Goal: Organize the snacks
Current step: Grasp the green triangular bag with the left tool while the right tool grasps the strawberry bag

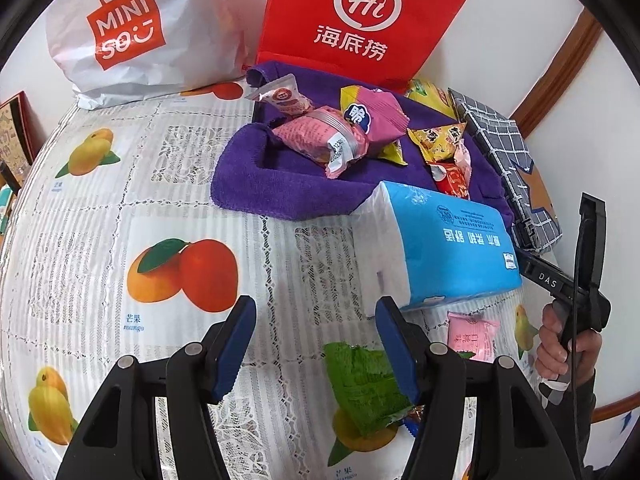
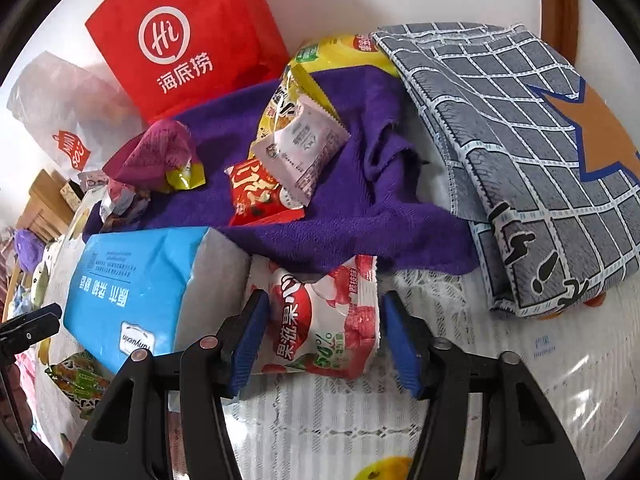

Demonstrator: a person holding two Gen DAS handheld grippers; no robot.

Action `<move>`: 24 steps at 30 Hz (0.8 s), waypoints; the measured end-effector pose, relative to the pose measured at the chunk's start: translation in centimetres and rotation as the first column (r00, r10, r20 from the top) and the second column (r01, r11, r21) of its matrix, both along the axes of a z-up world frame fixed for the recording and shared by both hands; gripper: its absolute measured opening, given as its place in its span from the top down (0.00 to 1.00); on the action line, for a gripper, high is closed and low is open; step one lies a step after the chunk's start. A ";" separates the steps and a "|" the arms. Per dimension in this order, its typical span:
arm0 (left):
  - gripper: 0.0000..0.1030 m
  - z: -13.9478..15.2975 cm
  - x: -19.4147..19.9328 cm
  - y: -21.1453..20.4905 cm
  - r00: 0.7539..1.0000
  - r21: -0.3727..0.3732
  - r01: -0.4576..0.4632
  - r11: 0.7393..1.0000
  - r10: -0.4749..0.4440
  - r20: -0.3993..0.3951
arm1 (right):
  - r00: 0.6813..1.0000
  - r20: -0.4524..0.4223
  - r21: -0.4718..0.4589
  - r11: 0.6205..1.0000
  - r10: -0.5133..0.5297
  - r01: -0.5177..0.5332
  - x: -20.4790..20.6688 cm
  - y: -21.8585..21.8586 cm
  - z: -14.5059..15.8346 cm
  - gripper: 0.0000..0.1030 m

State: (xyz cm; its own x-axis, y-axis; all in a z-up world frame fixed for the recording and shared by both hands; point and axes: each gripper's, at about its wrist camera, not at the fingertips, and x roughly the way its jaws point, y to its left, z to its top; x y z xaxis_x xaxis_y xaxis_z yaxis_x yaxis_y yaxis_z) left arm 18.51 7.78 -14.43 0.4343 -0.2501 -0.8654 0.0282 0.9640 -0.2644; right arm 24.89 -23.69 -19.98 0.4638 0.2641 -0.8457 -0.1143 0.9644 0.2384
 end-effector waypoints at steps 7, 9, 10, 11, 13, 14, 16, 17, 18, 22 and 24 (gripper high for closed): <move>0.42 0.4 -1.3 -0.8 1.000 -0.016 0.026 1.000 -0.026 0.009 | 0.999 0.035 -0.006 1.000 0.003 -0.003 -2.3 -0.5 1.6 0.63; 0.42 0.5 -1.9 -1.2 0.999 -0.033 0.042 0.999 -0.041 0.012 | 1.000 0.028 -0.001 1.000 -0.005 0.005 -3.2 -1.0 1.9 0.64; 0.42 0.6 -2.2 -1.4 0.998 -0.041 0.053 0.998 -0.053 0.016 | 1.000 0.024 0.000 1.000 -0.007 0.007 -3.7 -1.2 2.0 0.64; 0.42 0.7 -2.5 -1.7 0.998 -0.046 0.062 0.997 -0.061 0.021 | 1.000 0.021 0.001 1.000 -0.010 0.010 -4.2 -1.4 2.1 0.64; 0.42 1.0 -3.2 -2.2 0.996 -0.059 0.084 0.995 -0.082 0.035 | 1.000 0.015 0.010 1.000 -0.015 0.015 -5.5 -1.9 2.4 0.64; 0.42 1.1 -3.5 -2.5 0.995 -0.064 0.096 0.993 -0.094 0.040 | 1.000 0.010 0.015 1.000 -0.015 0.015 -6.1 -2.1 2.5 0.64; 0.42 1.1 -3.9 -3.1 0.992 -0.067 0.118 0.991 -0.115 0.044 | 1.000 0.003 0.019 1.000 -0.010 0.010 -7.5 -2.3 2.7 0.64; 0.41 1.1 -4.1 -3.4 0.991 -0.066 0.127 0.990 -0.125 0.044 | 1.000 0.003 0.019 1.000 -0.009 0.009 -8.1 -2.4 2.8 0.64; 0.39 0.9 -4.2 -3.7 0.990 -0.063 0.137 0.989 -0.134 0.042 | 1.000 0.002 0.020 1.000 -0.008 0.008 -8.7 -2.4 2.8 0.64; 0.39 -0.4 -4.3 -5.1 0.989 -0.012 0.145 0.989 -0.145 0.012 | 1.000 -0.018 0.025 1.000 -0.004 0.005 -10.4 -2.4 2.2 0.64; 0.39 -1.1 -4.2 -5.5 0.990 0.015 0.140 0.990 -0.140 -0.005 | 1.000 -0.016 0.019 1.000 -0.006 0.006 -11.0 -2.2 1.9 0.64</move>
State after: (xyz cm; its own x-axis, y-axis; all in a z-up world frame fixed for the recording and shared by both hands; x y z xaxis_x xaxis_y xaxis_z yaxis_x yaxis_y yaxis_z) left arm 14.35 2.23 -15.56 0.3929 -0.2949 -0.8710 0.1619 0.9546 -0.2501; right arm 13.90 -25.88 -18.10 0.4515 0.2773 -0.8481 -0.1045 0.9604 0.2584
